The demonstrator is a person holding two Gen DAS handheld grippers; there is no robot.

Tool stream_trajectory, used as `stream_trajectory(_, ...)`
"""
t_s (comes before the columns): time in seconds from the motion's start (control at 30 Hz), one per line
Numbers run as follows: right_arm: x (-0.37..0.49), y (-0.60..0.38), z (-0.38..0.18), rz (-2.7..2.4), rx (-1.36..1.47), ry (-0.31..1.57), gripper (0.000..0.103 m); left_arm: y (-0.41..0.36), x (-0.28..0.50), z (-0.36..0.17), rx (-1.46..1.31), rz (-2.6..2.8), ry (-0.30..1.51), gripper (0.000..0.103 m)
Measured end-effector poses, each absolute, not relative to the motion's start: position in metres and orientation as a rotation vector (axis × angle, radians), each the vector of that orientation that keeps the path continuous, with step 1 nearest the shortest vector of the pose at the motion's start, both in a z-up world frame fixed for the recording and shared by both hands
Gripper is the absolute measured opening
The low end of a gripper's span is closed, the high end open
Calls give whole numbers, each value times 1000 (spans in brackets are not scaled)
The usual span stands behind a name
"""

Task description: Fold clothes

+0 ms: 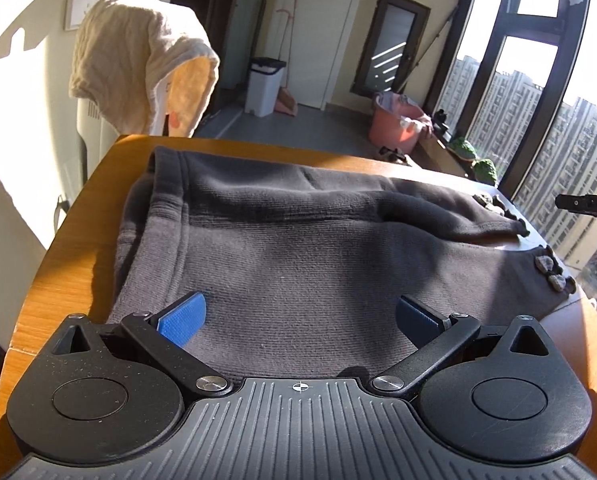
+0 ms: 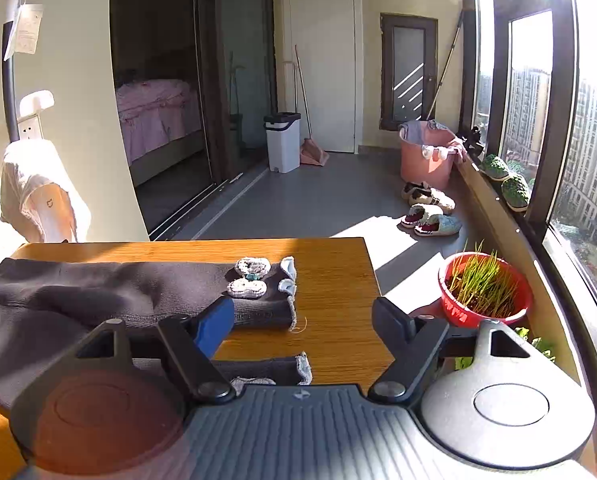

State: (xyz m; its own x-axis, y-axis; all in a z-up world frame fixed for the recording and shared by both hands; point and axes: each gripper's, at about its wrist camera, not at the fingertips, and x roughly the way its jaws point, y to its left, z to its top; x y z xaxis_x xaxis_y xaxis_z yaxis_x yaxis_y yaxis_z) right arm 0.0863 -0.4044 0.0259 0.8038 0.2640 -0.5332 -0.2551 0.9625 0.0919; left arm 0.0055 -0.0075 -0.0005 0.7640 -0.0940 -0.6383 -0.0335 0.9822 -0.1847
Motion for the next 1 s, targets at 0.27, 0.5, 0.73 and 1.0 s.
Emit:
stream_trajectory(0.27, -1, -352, -6, 264, -29, 700, 103, -62, -52, 5, -110, 59, 697, 103)
stream_trajectory(0.5, 16, -295, -24, 201, -130, 795, 103, -81, -41, -7, -92, 122, 689, 103)
stream_trajectory(0.73, 18, -282, -37, 294, -96, 693, 103, -93, -22, -12, -33, 150, 703, 103)
stream_trajectory(1.0, 21, -280, -37, 294, -98, 695, 103, -92, -23, -13, -38, 154, 702, 103)
